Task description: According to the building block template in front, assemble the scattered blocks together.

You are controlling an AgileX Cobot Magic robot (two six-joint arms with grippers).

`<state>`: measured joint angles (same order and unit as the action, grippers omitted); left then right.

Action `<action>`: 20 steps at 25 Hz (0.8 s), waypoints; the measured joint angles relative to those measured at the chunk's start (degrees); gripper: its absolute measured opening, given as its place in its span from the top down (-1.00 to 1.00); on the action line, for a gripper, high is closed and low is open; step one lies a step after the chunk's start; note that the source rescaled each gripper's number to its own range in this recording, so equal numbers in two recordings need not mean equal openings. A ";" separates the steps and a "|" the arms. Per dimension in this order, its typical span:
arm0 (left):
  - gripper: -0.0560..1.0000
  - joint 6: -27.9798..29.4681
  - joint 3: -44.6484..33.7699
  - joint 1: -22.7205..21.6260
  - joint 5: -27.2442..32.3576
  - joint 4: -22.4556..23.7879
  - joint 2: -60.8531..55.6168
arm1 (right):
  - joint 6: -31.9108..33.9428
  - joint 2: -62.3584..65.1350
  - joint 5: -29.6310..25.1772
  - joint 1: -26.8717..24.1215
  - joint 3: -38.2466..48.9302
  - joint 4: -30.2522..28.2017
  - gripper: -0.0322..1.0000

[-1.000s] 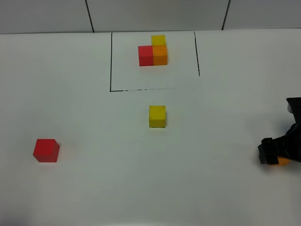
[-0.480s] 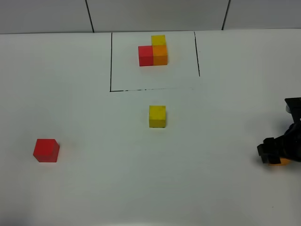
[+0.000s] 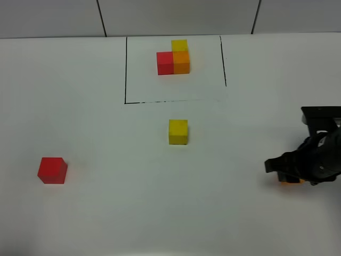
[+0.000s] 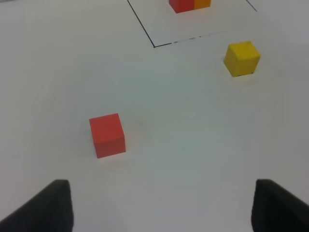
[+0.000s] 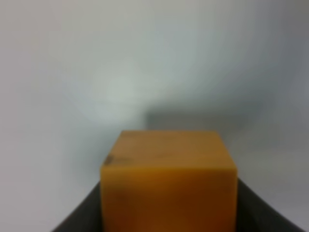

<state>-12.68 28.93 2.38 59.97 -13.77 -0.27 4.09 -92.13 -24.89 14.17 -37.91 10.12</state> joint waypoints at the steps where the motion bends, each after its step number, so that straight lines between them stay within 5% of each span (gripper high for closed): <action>1: -0.43 0.00 0.00 0.00 0.00 0.00 0.00 | 3.41 0.22 -0.21 2.85 -0.51 -0.16 0.90; 10: -0.43 0.00 0.00 0.00 0.00 0.00 0.00 | 28.00 -5.73 -5.41 23.48 -12.64 -10.12 0.90; 15: -0.43 0.00 0.00 0.00 0.00 0.00 0.00 | 35.59 -13.91 -11.31 27.80 -24.47 -15.27 0.90; 20: -0.43 0.00 0.00 0.00 0.00 0.00 0.00 | 36.56 -22.05 -14.32 28.96 -33.79 -13.53 0.90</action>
<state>-12.68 28.93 2.38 59.97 -13.77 -0.27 40.65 -114.18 -39.21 43.12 -71.70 -3.41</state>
